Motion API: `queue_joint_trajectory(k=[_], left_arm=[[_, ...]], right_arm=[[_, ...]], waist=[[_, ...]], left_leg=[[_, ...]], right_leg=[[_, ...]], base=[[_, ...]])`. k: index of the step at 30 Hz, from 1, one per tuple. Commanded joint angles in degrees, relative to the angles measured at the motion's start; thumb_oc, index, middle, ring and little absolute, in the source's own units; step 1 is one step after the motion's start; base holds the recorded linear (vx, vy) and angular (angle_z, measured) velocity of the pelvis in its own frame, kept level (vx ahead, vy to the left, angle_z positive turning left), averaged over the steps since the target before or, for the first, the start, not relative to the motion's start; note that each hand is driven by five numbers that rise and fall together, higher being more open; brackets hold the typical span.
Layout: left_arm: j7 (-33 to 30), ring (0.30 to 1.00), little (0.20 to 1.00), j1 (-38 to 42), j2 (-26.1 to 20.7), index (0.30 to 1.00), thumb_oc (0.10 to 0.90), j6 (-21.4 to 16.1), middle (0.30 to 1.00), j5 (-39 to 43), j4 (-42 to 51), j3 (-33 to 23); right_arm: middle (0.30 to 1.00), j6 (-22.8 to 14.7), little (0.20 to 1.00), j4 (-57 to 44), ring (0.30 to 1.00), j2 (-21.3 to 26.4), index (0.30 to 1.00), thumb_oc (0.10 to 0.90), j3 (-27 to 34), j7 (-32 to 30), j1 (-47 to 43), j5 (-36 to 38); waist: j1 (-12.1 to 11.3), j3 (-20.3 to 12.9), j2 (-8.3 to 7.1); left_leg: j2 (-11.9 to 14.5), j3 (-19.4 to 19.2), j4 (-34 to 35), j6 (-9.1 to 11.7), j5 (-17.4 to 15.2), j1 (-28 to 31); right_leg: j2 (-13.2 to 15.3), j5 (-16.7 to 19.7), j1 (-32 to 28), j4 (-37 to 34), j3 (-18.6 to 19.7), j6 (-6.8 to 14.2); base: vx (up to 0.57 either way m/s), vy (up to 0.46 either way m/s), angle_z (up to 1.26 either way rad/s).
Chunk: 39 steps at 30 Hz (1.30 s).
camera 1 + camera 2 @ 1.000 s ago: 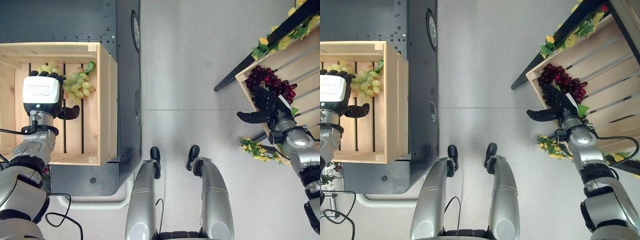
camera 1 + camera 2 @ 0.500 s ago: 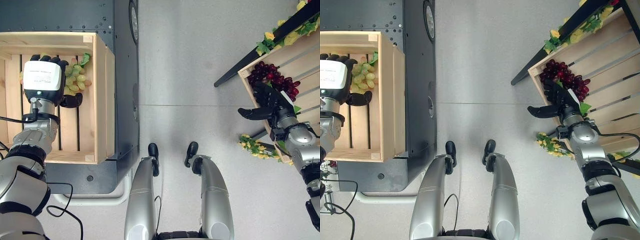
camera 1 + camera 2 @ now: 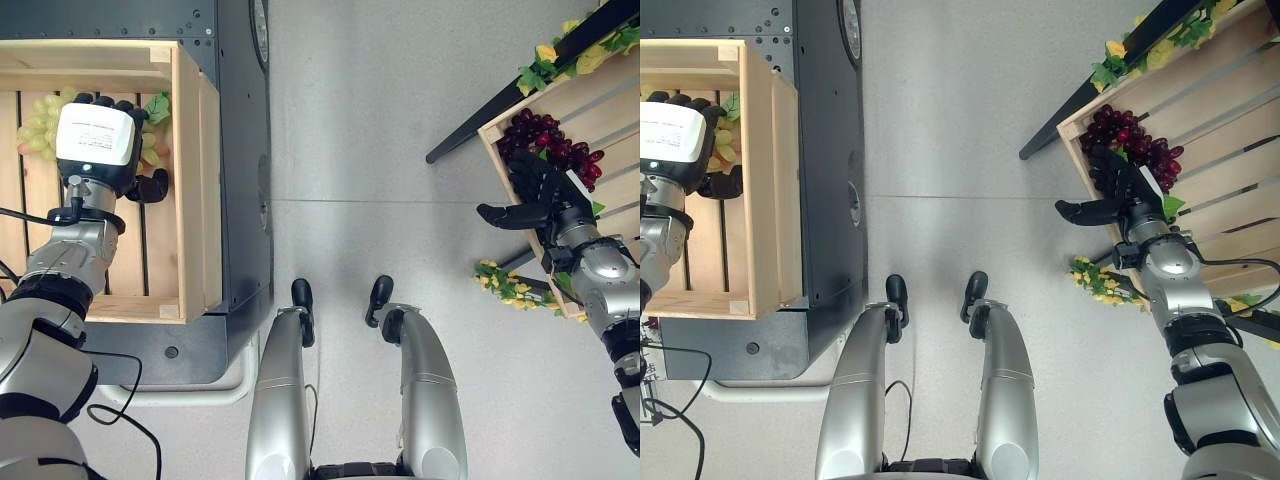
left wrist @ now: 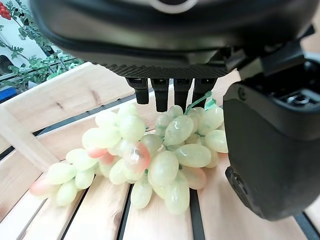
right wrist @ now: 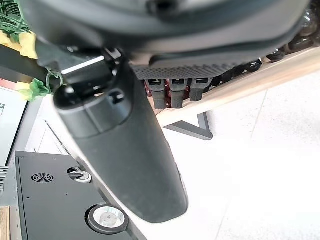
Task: Pick up the fruits from the basket on one side to the basket on the other side
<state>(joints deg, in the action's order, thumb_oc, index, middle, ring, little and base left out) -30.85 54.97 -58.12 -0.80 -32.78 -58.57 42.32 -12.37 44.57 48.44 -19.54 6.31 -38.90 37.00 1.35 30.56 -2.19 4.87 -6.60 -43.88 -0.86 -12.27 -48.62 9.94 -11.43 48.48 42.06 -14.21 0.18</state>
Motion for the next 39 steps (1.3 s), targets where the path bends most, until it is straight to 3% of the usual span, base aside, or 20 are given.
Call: queue_joint_trajectory(k=[1,11,16,22,27,28,29,31,32,36,39], left_arm=[[4.4,0.300,0.300,1.7,-3.5,0.300,0.400,6.2,0.300,3.3,-3.0,-1.6],[6.0,0.300,0.300,0.3,-3.7,0.300,0.400,10.1,0.300,4.3,-2.1,-5.1],[4.9,0.300,0.300,-1.5,-3.3,0.300,0.400,9.5,0.300,4.2,-1.5,-7.2],[3.1,0.300,0.300,-4.2,-3.0,0.300,0.400,6.6,0.300,10.6,-0.3,-11.7],[0.8,0.300,0.300,-8.2,-1.2,0.300,0.400,0.7,0.300,25.3,1.6,-21.0],[1.0,0.300,0.300,-8.4,-1.0,0.300,0.400,0.3,0.300,25.7,1.9,-21.6],[-0.4,0.300,0.300,-9.2,-0.4,0.300,0.400,-2.7,0.300,26.6,2.8,-23.5],[-1.8,0.300,0.300,-9.6,-0.1,0.300,0.400,-3.5,0.300,25.2,3.7,-24.4],[-2.8,0.900,0.900,-10.4,-0.1,0.900,0.800,-6.6,0.900,21.5,5.4,-25.6],[-7.7,0.900,0.900,-11.7,-0.3,0.900,0.800,-9.9,0.900,19.5,8.8,-26.2],[-14.3,0.900,0.900,-13.2,0.0,0.900,0.800,-12.4,0.900,25.5,10.4,-29.3]], right_arm=[[0.900,-4.9,0.900,-3.9,0.900,2.0,0.900,0.800,-1.3,4.7,-1.0,4.5],[0.900,-4.7,0.900,-11.0,0.900,1.1,0.900,0.800,-0.9,5.6,0.0,4.7],[0.900,-4.4,0.900,-15.1,0.900,0.1,0.900,0.800,-0.6,5.1,1.3,3.6],[0.900,-3.1,0.900,-18.6,0.900,-0.9,0.900,0.800,0.7,4.0,2.9,2.4],[0.900,-2.4,0.900,-20.1,0.900,-2.7,0.900,0.800,2.1,3.6,4.9,1.5],[0.900,-2.3,0.900,-20.2,0.900,-2.9,0.900,0.800,2.2,3.5,5.1,1.3],[0.900,-2.0,0.900,-20.4,0.900,-3.4,0.900,0.800,2.7,3.5,5.8,0.8],[0.900,-1.7,0.900,-20.8,0.900,-3.8,0.900,0.800,3.0,3.4,6.2,0.5],[0.900,-0.9,0.900,-21.9,0.900,-4.2,0.900,0.800,3.8,3.4,7.4,-0.3],[0.900,-0.3,0.900,-22.6,0.900,-4.4,0.900,0.800,4.2,3.1,8.4,-0.8],[0.900,-0.6,0.900,-22.6,0.900,-5.0,0.900,0.800,4.6,3.3,10.0,-1.4]], waist=[[-0.8,-0.8,0.49],[-0.8,-0.8,0.62],[-0.8,-0.8,0.60],[-1.1,-0.8,0.60],[-1.6,-0.8,0.33],[-1.6,-0.8,0.32],[-1.7,-0.8,0.32],[-1.7,-0.8,0.34],[-1.8,-0.8,0.38],[-2.1,-0.8,0.90],[-2.3,-0.8,1.31]], left_leg=[[-2.1,-5.3,7.1,-1.0,1.6,3.3],[-2.2,-5.4,7.1,-0.9,1.4,4.6],[-2.3,-5.4,6.9,-1.0,1.1,5.4],[-2.5,-5.3,6.9,-1.0,0.9,7.5],[-3.0,-4.7,7.1,-1.1,0.7,9.8],[-3.1,-4.6,7.2,-1.1,0.7,10.0],[-3.2,-4.4,7.3,-1.0,0.7,10.7],[-3.3,-4.4,7.5,-1.0,0.8,11.0],[-3.4,-4.4,7.6,-1.0,0.8,11.6],[-3.7,-4.3,7.6,-1.0,0.8,12.0],[-3.8,-4.2,7.3,-1.0,0.6,12.1]], right_leg=[[-1.7,3.8,-3.3,-4.7,0.3,0.4],[-1.3,3.4,-4.6,-4.9,0.0,0.2],[-1.1,3.0,-5.5,-4.6,-0.2,0.1],[-0.7,2.6,-7.5,-4.6,-0.2,0.1],[-0.7,1.9,-9.7,-4.3,0.0,0.1],[-0.7,1.8,-10.0,-4.3,0.0,0.1],[-0.6,1.7,-10.7,-4.4,0.0,0.1],[-0.7,1.7,-11.0,-4.4,0.0,0.1],[-0.6,1.7,-11.5,-4.5,-0.1,0.0],[-0.4,1.5,-11.8,-4.2,-0.1,-0.1],[0.2,1.1,-11.7,-3.5,-0.3,-0.2]], base=[[0.00,0.000,0.00],[0.00,0.000,0.00],[0.00,0.000,0.00],[0.00,0.000,0.00],[0.01,-0.010,0.02],[0.03,-0.029,0.07],[0.02,-0.022,0.06],[0.02,-0.015,0.06],[0.02,-0.008,0.07],[0.01,0.001,0.06],[0.02,0.003,0.04]])
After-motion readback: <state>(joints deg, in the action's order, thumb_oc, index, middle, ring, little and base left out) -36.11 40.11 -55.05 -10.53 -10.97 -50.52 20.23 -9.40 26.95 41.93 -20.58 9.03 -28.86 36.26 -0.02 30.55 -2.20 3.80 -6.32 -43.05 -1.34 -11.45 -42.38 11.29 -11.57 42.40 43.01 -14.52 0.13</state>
